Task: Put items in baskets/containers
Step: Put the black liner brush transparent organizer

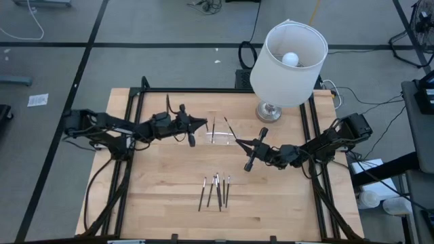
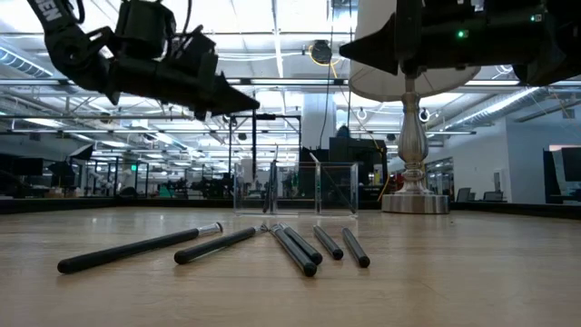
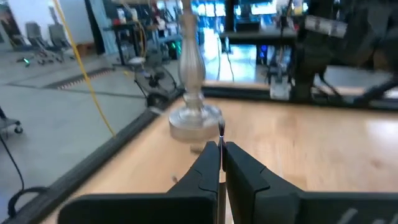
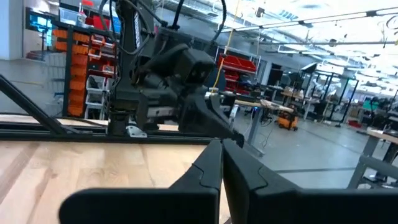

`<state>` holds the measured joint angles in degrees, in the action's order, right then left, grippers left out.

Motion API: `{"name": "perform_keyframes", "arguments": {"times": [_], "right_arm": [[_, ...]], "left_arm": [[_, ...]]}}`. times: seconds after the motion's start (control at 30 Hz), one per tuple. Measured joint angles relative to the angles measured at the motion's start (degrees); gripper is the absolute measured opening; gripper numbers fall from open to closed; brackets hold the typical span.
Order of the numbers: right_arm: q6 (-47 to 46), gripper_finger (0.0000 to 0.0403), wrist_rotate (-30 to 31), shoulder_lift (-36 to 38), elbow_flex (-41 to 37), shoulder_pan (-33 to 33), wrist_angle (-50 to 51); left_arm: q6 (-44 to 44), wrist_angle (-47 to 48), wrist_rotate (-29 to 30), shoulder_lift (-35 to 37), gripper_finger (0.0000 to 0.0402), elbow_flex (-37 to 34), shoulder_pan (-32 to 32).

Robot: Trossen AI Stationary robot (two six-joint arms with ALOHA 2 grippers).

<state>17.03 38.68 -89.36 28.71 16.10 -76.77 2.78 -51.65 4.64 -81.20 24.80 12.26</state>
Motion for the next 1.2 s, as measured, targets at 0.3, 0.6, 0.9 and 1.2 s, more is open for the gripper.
{"name": "perform_keyframes", "arguments": {"times": [0.3,0.6,0.9,1.2], "right_arm": [[-3.97,0.0000,0.04,0.00,0.02,0.00,2.42],[-5.75,0.0000,0.11,0.00,0.02,0.00,3.32],[-5.89,0.0000,0.17,0.00,0.02,0.00,3.36],[-7.97,0.0000,0.17,0.00,0.02,0.00,3.80]], "left_arm": [[-1.54,-7.02,-0.63,-6.65,0.0008,-0.02,0.06],[-7.02,-9.36,1.29,-9.86,0.0008,-0.02,2.25],[-9.87,-8.47,1.20,-10.45,0.0008,-0.02,3.64],[-14.91,-7.69,4.02,-10.43,0.0008,0.00,2.28]]}}
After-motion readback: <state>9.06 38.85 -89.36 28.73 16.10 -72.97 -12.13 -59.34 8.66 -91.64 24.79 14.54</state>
